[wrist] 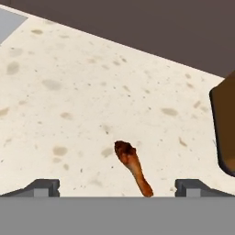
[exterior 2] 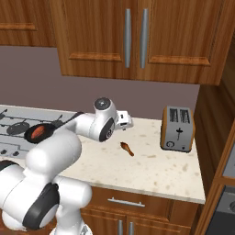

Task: Place both pans onto different burners. Then place the sweet potato and the chicken drumstick on different pans.

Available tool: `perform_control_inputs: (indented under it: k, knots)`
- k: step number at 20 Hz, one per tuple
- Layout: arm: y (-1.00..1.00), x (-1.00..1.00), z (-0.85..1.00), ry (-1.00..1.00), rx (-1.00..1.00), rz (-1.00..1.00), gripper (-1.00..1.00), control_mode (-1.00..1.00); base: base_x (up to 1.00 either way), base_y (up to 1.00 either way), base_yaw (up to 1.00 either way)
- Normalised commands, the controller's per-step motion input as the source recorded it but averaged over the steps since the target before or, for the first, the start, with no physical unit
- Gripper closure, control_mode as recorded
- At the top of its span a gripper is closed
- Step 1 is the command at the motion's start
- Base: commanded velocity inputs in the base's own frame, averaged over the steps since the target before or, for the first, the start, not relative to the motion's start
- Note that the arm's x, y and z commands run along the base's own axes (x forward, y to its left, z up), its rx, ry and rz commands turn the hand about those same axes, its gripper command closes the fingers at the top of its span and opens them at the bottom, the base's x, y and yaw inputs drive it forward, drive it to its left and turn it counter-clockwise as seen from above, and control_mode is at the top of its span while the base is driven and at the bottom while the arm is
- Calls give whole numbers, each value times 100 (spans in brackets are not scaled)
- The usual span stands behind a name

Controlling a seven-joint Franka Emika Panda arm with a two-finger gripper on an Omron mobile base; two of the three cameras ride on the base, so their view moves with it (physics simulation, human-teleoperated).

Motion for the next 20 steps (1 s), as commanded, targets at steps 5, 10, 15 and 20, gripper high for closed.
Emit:
perform_control_inputs:
  k: [5,10,15,20]
  knots:
    - [-15,1,-27,0,-4,0,-100,-100,0,0,0]
    - [-15,5,-21,0,0,2,-100,-100,0,0,0]
    - [-16,4,-17,0,0,3,-100,-100,0,0,0]
    - [-3,12,-14,0,0,4,-100,-100,0,0,0]
